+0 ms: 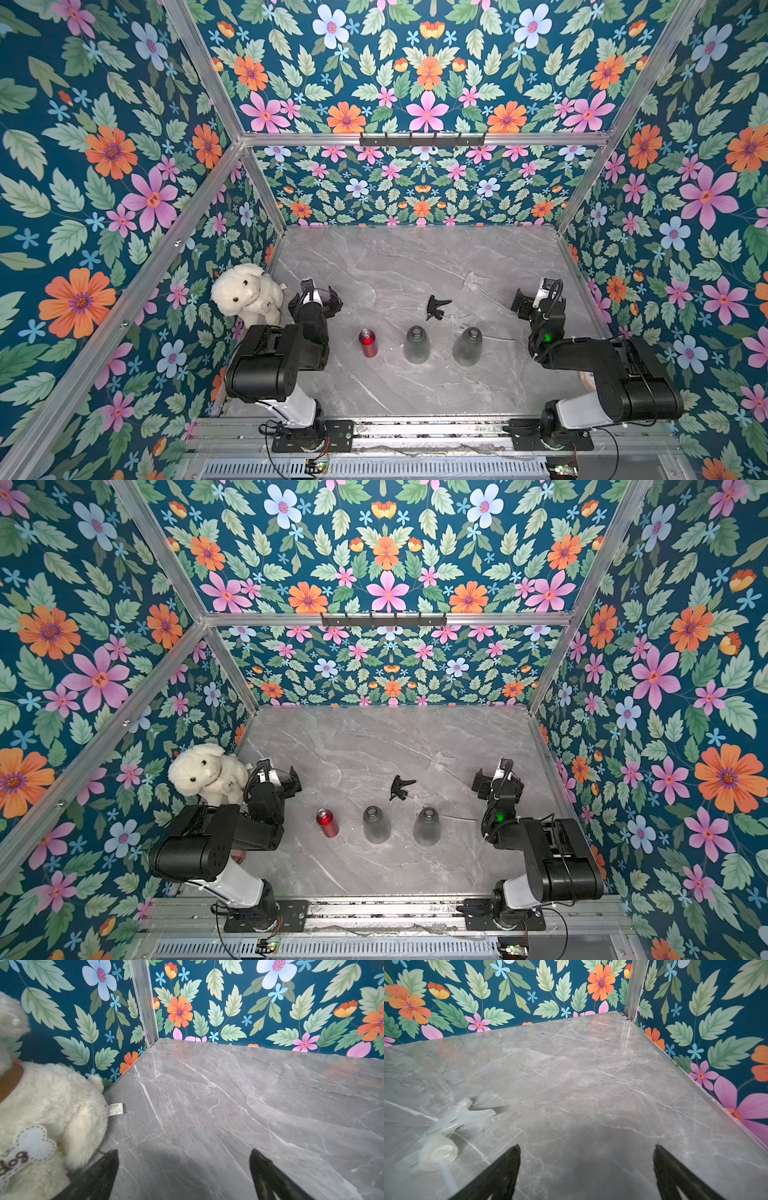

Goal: Attach spray nozzles to spray bottles
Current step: Pick up the spray bottle from the center of the board.

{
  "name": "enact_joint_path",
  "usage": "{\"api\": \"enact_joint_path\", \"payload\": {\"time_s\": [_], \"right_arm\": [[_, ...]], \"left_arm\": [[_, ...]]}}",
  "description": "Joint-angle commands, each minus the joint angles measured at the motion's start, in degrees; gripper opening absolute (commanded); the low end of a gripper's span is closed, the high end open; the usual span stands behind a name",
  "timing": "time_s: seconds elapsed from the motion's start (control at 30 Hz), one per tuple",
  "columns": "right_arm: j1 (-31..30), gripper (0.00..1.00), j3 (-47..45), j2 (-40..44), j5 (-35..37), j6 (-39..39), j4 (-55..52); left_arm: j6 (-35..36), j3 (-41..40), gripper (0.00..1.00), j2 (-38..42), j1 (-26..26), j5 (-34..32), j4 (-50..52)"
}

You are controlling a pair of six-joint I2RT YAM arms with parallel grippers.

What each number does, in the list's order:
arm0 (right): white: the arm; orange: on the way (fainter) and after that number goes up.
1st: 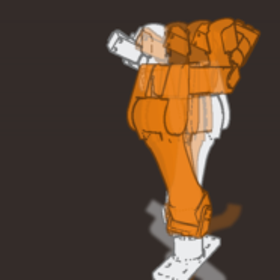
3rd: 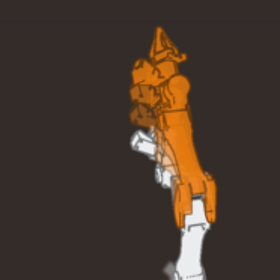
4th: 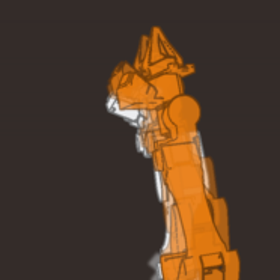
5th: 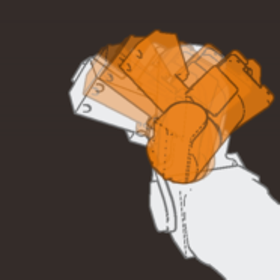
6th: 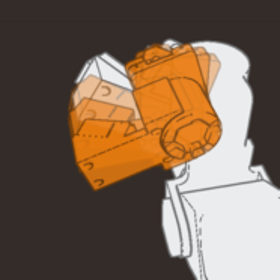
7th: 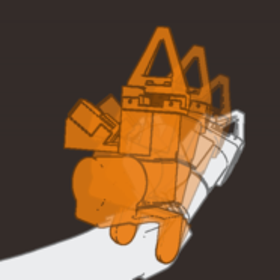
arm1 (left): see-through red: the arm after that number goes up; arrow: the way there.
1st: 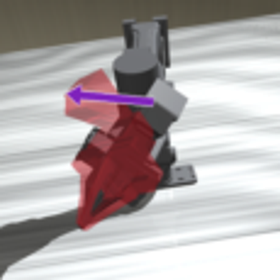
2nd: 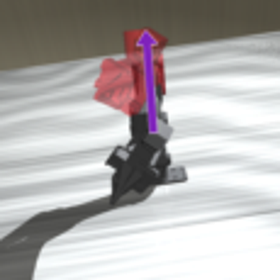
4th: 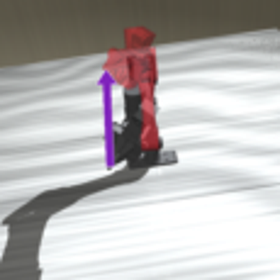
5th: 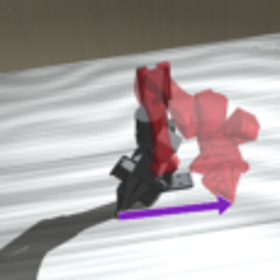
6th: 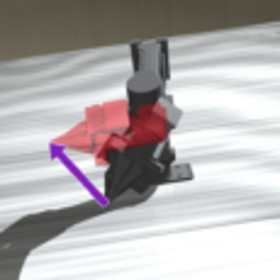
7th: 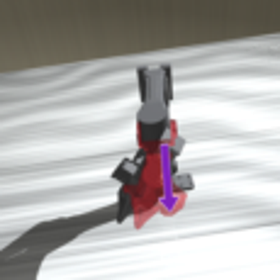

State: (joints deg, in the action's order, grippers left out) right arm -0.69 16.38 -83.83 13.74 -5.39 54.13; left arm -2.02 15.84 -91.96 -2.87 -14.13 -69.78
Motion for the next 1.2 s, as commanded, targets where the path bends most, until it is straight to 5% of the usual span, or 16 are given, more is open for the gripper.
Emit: {"api": "enact_joint_path", "payload": {"time_s": [0.0, 0.97, 1.17], "right_arm": [[-0.1, 0.99, 0.0, 0.1, 0.1, 0.6, 1.5], [-0.1, 0.99, 0.2, 0.3, -0.5, 0.3, 1.1], [-3.4, 0.99, 4.9, 13.5, 4.8, 2.7, -17.1]], "left_arm": [[0.7, 0.2, 1.0, 0.0, 0.1, 0.5, -1.3], [0.7, -0.1, 1.0, 0.1, 0.1, 0.3, -1.8], [0.7, 2.8, 1.0, 14.9, -2.5, -6.0, 13.0]]}}
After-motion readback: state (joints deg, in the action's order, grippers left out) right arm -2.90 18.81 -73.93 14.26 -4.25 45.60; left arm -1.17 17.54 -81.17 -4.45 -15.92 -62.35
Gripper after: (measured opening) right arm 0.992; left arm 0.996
